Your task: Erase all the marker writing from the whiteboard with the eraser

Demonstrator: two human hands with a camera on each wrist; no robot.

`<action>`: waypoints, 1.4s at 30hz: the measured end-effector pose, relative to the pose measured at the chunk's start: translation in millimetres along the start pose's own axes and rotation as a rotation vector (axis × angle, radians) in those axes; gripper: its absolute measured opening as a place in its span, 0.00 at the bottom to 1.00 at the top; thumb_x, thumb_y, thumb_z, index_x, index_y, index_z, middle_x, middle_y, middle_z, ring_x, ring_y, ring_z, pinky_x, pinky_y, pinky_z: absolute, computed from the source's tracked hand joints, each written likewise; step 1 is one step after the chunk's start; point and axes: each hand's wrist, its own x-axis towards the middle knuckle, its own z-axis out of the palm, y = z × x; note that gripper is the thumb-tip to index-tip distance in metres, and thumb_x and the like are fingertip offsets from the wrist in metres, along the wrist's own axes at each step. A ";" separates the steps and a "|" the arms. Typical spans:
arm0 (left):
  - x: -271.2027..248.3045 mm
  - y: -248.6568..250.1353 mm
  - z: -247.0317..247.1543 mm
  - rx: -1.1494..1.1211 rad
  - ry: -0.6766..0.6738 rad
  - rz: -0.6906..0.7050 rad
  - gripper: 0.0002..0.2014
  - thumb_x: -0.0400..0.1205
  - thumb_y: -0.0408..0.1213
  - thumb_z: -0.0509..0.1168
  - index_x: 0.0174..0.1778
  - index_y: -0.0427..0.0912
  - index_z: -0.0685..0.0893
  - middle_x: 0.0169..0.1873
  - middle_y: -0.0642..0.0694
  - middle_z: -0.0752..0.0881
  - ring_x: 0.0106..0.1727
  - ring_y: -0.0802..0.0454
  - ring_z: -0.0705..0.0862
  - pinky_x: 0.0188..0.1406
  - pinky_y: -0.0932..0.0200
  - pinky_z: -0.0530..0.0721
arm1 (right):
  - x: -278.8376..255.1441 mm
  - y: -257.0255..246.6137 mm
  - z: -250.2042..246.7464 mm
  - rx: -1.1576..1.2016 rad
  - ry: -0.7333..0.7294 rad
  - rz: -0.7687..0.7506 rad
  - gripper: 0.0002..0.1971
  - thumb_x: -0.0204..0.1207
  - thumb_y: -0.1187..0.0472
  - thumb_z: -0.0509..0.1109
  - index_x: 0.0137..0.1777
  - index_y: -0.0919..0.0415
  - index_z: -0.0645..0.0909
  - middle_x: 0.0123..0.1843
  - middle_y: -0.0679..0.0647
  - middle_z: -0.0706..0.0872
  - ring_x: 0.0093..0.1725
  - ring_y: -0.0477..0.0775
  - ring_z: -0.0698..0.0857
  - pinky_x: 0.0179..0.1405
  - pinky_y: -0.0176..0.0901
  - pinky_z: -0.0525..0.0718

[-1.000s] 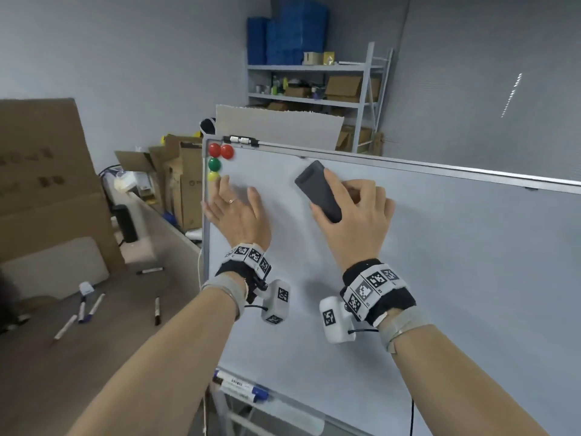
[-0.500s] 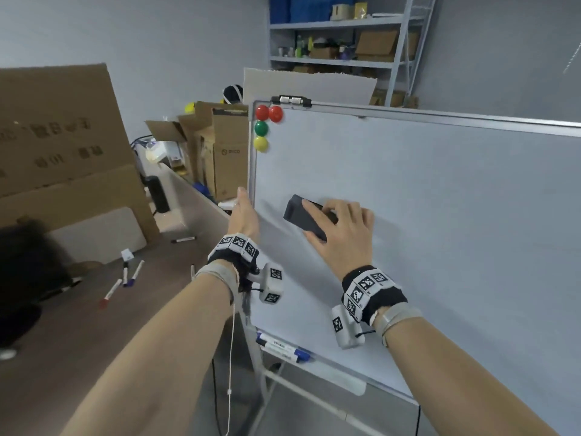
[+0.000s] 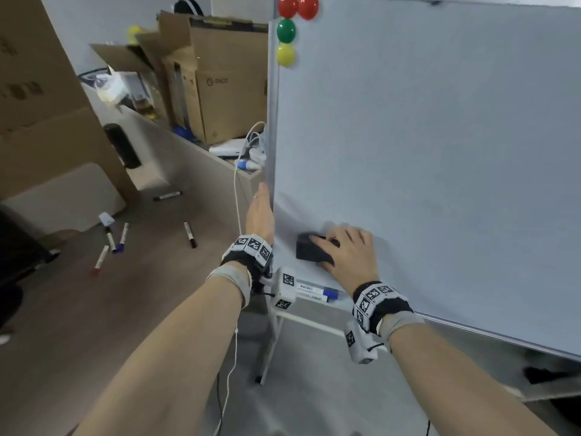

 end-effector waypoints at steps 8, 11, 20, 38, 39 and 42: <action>-14.8 -54.5 -0.5 0.206 0.042 0.045 0.23 0.87 0.56 0.51 0.65 0.45 0.81 0.64 0.41 0.83 0.69 0.38 0.78 0.73 0.47 0.72 | -43.4 0.6 10.2 0.034 0.056 0.150 0.23 0.78 0.42 0.71 0.69 0.52 0.82 0.60 0.51 0.87 0.57 0.58 0.79 0.55 0.50 0.70; -17.5 -69.7 1.5 0.305 0.089 0.074 0.24 0.85 0.53 0.53 0.67 0.42 0.81 0.64 0.41 0.84 0.69 0.39 0.76 0.73 0.39 0.73 | -58.7 18.0 -4.0 0.062 0.098 0.232 0.25 0.79 0.46 0.74 0.73 0.56 0.79 0.65 0.53 0.84 0.61 0.60 0.79 0.60 0.53 0.77; -39.8 -85.5 12.7 0.374 0.199 0.123 0.27 0.88 0.48 0.55 0.83 0.43 0.65 0.78 0.36 0.72 0.82 0.39 0.63 0.80 0.38 0.66 | -141.2 47.9 14.1 -0.007 -0.244 0.341 0.26 0.73 0.47 0.79 0.69 0.56 0.82 0.59 0.54 0.87 0.57 0.62 0.84 0.53 0.56 0.84; -31.3 -82.4 16.7 0.357 0.271 0.062 0.24 0.88 0.51 0.53 0.78 0.45 0.72 0.75 0.42 0.77 0.77 0.38 0.68 0.77 0.38 0.66 | -111.4 15.4 -21.0 0.316 -0.178 0.509 0.19 0.84 0.56 0.68 0.74 0.44 0.79 0.70 0.47 0.84 0.73 0.54 0.75 0.73 0.50 0.71; -33.5 -80.4 17.0 0.343 0.284 0.052 0.24 0.88 0.51 0.52 0.78 0.47 0.74 0.75 0.43 0.77 0.77 0.39 0.68 0.78 0.38 0.66 | -98.8 12.1 -43.7 0.387 -0.096 0.507 0.19 0.84 0.56 0.69 0.74 0.44 0.79 0.69 0.47 0.85 0.71 0.54 0.78 0.72 0.49 0.73; -32.2 -79.0 18.1 0.320 0.319 0.035 0.22 0.89 0.52 0.50 0.76 0.50 0.76 0.75 0.48 0.77 0.76 0.40 0.69 0.79 0.41 0.63 | -67.2 -1.0 -136.6 0.586 0.160 0.464 0.15 0.82 0.53 0.73 0.67 0.40 0.84 0.59 0.40 0.88 0.60 0.43 0.84 0.65 0.45 0.81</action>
